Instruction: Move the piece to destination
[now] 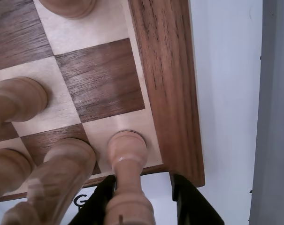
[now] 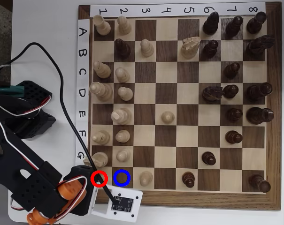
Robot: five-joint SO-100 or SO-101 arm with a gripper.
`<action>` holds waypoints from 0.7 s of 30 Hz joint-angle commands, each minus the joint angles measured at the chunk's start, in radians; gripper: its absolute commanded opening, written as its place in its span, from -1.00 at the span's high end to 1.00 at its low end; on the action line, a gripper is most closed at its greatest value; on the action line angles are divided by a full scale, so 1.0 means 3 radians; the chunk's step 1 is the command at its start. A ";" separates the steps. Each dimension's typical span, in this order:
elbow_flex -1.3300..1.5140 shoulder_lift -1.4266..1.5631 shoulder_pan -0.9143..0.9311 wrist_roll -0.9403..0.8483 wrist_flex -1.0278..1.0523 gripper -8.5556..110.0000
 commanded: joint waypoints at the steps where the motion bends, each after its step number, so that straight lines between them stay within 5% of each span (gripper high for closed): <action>1: -0.0184 0.0015 0.0031 -0.0020 0.0020 0.64; 21: -0.0194 0.0031 0.0056 -0.0020 0.0077 0.76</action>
